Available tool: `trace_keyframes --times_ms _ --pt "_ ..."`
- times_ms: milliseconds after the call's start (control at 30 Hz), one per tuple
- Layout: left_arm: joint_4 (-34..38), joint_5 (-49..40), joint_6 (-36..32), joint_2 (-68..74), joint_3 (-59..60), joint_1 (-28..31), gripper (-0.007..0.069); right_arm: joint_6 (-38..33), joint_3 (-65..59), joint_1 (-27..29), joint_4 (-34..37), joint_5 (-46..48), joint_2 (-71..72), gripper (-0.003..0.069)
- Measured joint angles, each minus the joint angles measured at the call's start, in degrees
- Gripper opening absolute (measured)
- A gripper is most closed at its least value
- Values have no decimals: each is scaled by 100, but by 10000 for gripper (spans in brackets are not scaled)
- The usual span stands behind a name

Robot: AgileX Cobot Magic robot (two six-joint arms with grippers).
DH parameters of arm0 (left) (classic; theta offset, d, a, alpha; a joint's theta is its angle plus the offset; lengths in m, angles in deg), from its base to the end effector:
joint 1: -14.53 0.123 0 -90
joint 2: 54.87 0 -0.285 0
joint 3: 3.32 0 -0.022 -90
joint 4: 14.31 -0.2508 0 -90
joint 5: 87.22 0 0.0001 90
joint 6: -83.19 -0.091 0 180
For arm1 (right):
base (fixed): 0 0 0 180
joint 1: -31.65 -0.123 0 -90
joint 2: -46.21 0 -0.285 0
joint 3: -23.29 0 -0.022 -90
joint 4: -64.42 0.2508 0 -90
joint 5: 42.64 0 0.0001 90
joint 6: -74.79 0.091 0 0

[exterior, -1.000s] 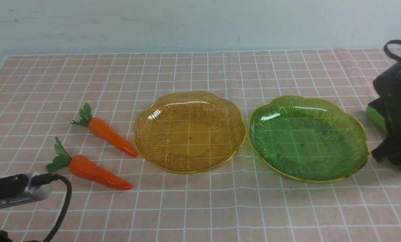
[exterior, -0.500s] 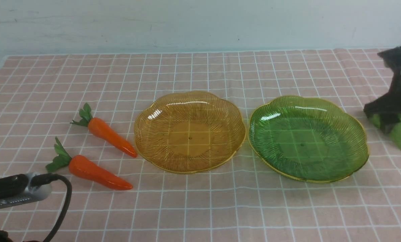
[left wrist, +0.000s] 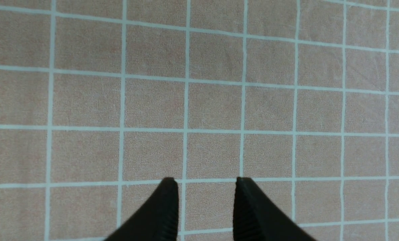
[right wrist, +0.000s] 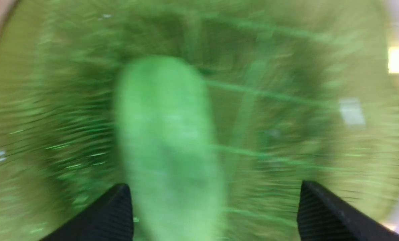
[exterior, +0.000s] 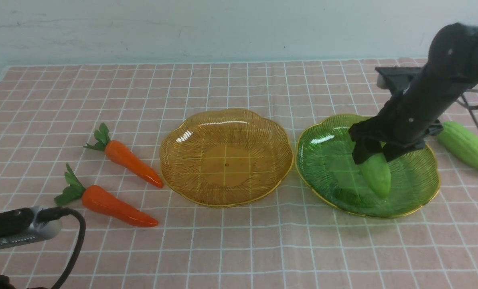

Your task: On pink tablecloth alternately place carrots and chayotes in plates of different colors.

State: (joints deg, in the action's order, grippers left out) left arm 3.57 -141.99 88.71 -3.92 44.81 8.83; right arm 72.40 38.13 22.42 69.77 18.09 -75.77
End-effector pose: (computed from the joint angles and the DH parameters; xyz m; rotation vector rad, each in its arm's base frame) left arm 0.1093 -0.0339 0.2483 -0.1589 2.6781 -0.4594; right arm 0.4096 0.0741 0.2232 -0.2428 2.9220 0.1450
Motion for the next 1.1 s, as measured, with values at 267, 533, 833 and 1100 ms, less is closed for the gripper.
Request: trace_keyframes --times_ms 267,533,833,1100 --pt "0 0 16 0 0 0 221 462 176 688 -1332 147 -14 620" --pt "0 0 37 0 0 0 221 472 190 1245 -1800 -428 -384 605" --pt "0 0 86 0 0 0 221 477 195 1314 -2283 -846 -1056 556" --pt "0 0 99 0 0 0 221 478 335 1323 -2258 -528 -1082 412"
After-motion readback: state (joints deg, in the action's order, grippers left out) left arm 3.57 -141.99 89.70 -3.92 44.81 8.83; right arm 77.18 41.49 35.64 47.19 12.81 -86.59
